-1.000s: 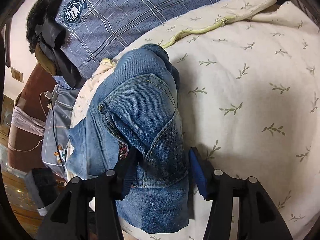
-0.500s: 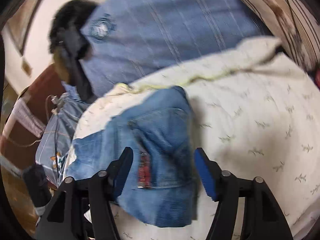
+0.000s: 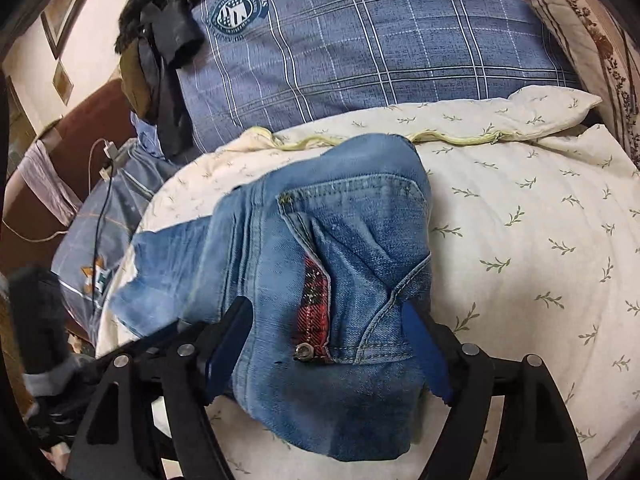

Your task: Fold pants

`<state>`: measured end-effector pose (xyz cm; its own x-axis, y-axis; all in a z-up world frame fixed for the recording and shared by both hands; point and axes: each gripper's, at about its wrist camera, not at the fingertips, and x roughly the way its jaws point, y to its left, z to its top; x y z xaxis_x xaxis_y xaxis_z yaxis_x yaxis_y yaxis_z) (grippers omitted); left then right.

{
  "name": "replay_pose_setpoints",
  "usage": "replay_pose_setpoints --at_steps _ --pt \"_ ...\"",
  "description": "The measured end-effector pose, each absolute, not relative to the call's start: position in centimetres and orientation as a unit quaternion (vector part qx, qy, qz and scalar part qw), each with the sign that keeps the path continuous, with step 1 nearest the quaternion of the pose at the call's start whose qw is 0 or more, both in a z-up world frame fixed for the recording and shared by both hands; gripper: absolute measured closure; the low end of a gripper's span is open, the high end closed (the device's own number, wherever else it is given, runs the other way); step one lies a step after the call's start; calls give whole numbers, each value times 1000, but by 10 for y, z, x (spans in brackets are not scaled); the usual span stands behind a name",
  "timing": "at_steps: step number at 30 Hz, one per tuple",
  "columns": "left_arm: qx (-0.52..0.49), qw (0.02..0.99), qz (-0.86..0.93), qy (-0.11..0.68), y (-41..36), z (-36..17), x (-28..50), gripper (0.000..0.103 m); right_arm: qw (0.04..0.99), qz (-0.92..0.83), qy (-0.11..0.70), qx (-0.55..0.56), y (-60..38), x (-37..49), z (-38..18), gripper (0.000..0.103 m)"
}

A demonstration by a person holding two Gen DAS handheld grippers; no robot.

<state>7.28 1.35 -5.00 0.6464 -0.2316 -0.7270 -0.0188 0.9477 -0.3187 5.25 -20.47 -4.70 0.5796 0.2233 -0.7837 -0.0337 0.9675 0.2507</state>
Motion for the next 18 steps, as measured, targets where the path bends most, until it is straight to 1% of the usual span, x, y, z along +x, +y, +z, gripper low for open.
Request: replay_pose_setpoints --at_steps 1,3,6,9,11,15,18 --pt "-149 900 -54 405 16 -45 71 42 884 74 450 100 -203 52 -46 24" --pt "-150 908 -39 390 23 -40 68 33 895 75 432 87 -199 47 -41 24" --pt "-167 908 -14 384 41 -35 67 33 909 82 402 79 -192 38 -32 24" --pt "-193 907 25 373 68 -29 63 32 921 102 368 73 -178 28 -22 18" --pt "-218 900 57 374 90 -30 60 32 925 115 355 73 -166 24 -17 17" --pt "-287 873 101 381 128 -41 51 33 910 158 377 71 -129 32 -16 17" --pt "-302 859 131 393 150 -49 46 34 895 176 404 74 -106 42 -24 17"
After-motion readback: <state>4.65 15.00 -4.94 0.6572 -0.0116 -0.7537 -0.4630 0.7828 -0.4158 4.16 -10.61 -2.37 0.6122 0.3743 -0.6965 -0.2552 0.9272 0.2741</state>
